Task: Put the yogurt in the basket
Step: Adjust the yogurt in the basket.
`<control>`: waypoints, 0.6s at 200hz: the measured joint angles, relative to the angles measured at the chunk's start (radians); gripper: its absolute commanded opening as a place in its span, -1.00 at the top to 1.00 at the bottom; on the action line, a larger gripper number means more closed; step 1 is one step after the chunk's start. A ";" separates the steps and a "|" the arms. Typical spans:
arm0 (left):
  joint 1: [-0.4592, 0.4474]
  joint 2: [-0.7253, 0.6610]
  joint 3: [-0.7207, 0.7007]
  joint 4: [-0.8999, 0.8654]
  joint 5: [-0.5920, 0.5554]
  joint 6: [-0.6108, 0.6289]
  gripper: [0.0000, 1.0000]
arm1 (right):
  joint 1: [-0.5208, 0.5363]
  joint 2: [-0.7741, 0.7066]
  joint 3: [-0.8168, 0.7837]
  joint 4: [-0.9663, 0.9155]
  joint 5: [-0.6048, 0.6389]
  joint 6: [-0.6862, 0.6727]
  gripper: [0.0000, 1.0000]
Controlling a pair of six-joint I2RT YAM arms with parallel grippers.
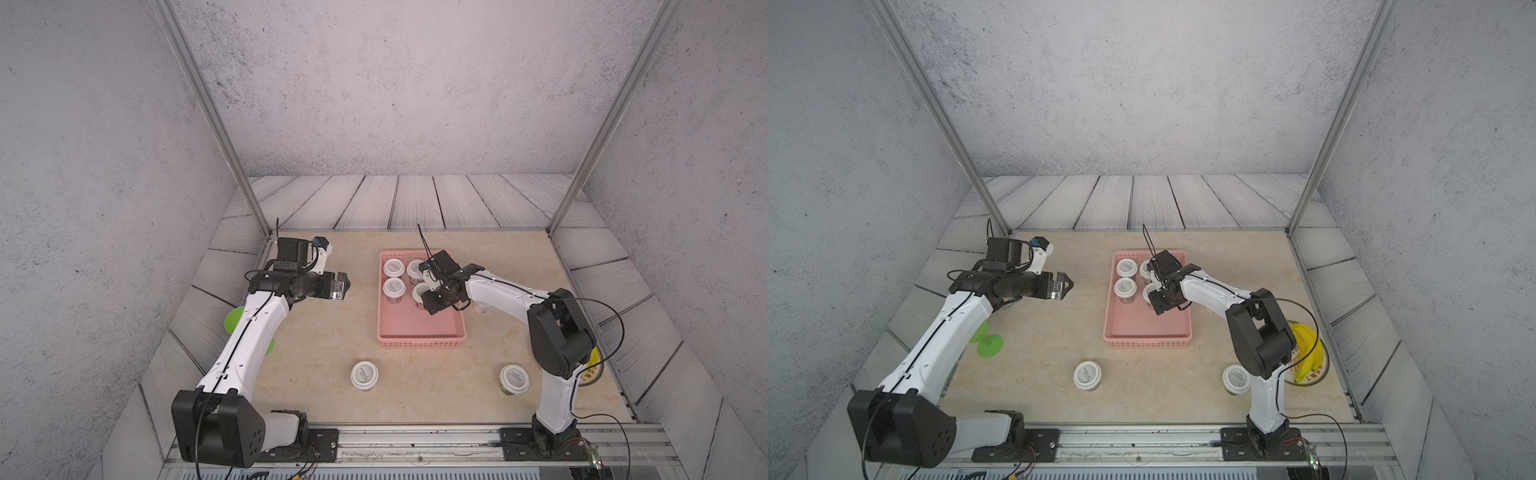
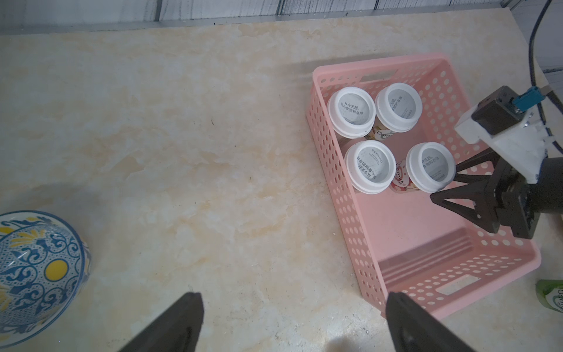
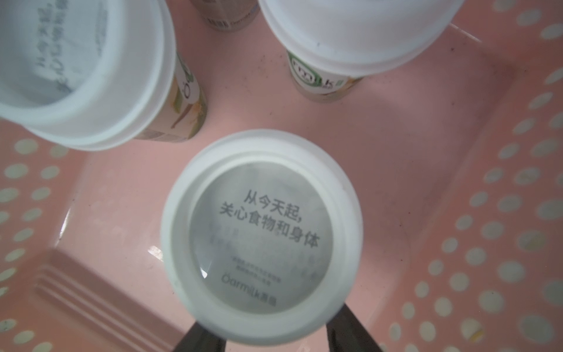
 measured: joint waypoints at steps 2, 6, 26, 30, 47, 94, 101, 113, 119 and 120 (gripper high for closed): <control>0.000 0.000 0.000 0.000 0.001 0.000 -1.00 | 0.000 0.000 0.000 0.002 0.000 0.000 -0.09; 0.002 0.000 0.000 0.000 0.002 0.000 -1.00 | 0.000 0.000 -0.002 0.008 -0.001 0.000 -0.08; 0.005 0.000 -0.002 0.005 0.004 -0.002 -1.00 | 0.000 0.000 -0.002 0.034 -0.002 0.000 -0.07; 0.006 0.000 -0.002 0.005 0.004 -0.002 -1.00 | 0.000 0.000 -0.002 0.038 -0.002 0.000 -0.06; 0.006 0.000 -0.002 0.005 0.004 -0.003 -1.00 | 0.000 0.001 -0.002 0.051 -0.002 0.000 -0.04; 0.010 -0.001 -0.006 0.005 0.010 -0.003 -1.00 | 0.000 0.027 -0.002 0.085 -0.008 0.000 0.02; 0.011 -0.002 -0.006 0.006 0.010 -0.003 -1.00 | 0.000 0.032 -0.002 0.089 -0.009 0.000 0.02; 0.013 -0.005 -0.010 0.009 0.010 -0.003 -0.99 | 0.000 0.040 -0.002 0.094 -0.010 0.000 0.03; 0.014 -0.006 -0.013 0.011 0.010 -0.003 -0.99 | 0.000 0.043 -0.002 0.095 -0.010 0.000 0.03; 0.014 -0.006 -0.013 0.012 0.010 -0.003 -0.99 | 0.000 0.044 -0.002 0.095 -0.010 0.000 0.03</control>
